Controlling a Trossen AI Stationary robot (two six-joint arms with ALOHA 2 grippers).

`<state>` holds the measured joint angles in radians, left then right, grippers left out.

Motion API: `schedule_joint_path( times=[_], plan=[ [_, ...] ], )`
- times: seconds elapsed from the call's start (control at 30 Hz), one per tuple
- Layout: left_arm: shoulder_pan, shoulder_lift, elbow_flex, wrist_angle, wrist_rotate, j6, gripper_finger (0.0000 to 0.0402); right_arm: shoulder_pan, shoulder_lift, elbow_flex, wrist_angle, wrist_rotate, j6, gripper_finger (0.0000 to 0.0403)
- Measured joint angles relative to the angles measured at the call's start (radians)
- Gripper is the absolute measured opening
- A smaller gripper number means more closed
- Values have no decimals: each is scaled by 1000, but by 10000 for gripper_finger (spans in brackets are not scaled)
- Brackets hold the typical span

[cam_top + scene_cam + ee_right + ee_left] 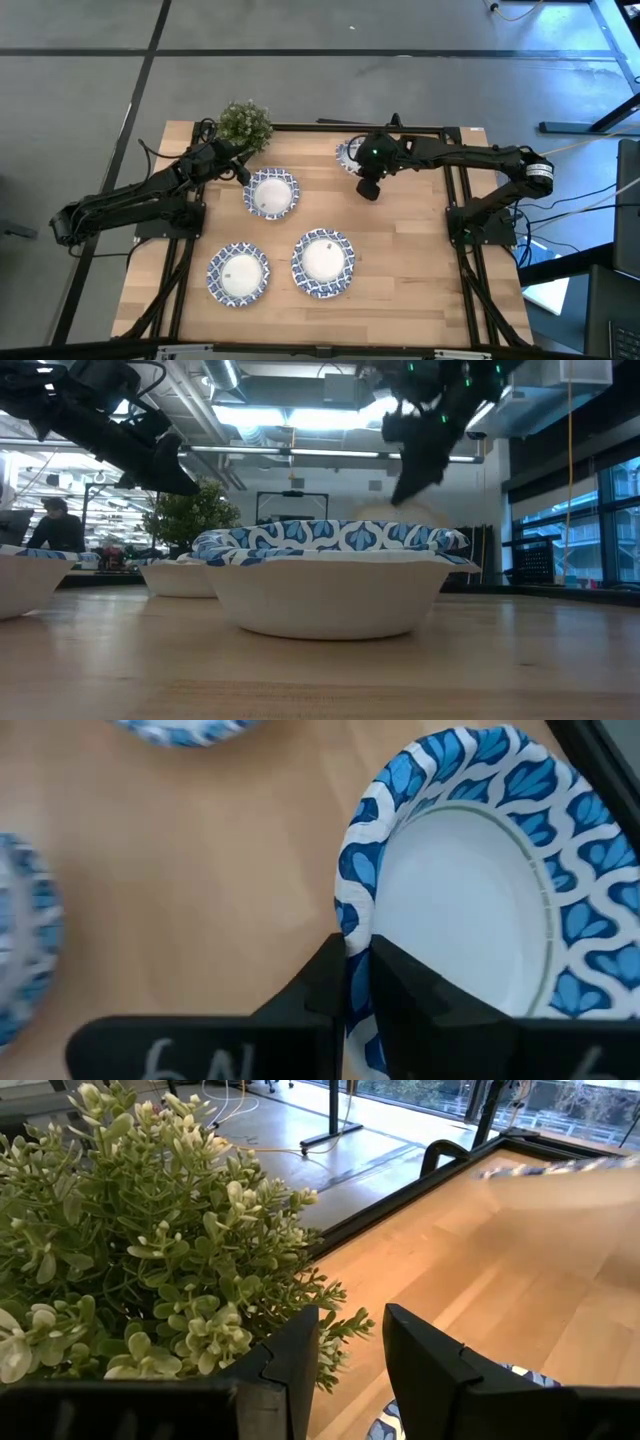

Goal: Nest bowls inside each other
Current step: Stack the white bowl on top of the other white bowl

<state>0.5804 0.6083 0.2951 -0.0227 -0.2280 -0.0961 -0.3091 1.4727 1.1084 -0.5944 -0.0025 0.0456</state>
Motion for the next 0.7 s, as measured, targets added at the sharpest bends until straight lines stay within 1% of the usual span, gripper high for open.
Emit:
schedule_joint_path(
  times=[0.07,0.23,0.3,0.43,0.57,0.7],
  plan=[
    [0,0,0,0,-16,2,110,37,0,46,-33,0,2,44],
    [0,0,0,0,-106,2,110,151,0,119,-47,0,60,44],
    [0,0,0,0,-112,2,110,204,0,135,-46,1,86,44],
    [0,0,0,0,-90,-4,110,318,0,149,-29,6,142,44],
    [0,0,0,0,-26,-27,110,431,0,149,38,9,203,44],
    [0,0,0,-1,21,-83,110,528,0,149,94,88,249,44]
  ],
)
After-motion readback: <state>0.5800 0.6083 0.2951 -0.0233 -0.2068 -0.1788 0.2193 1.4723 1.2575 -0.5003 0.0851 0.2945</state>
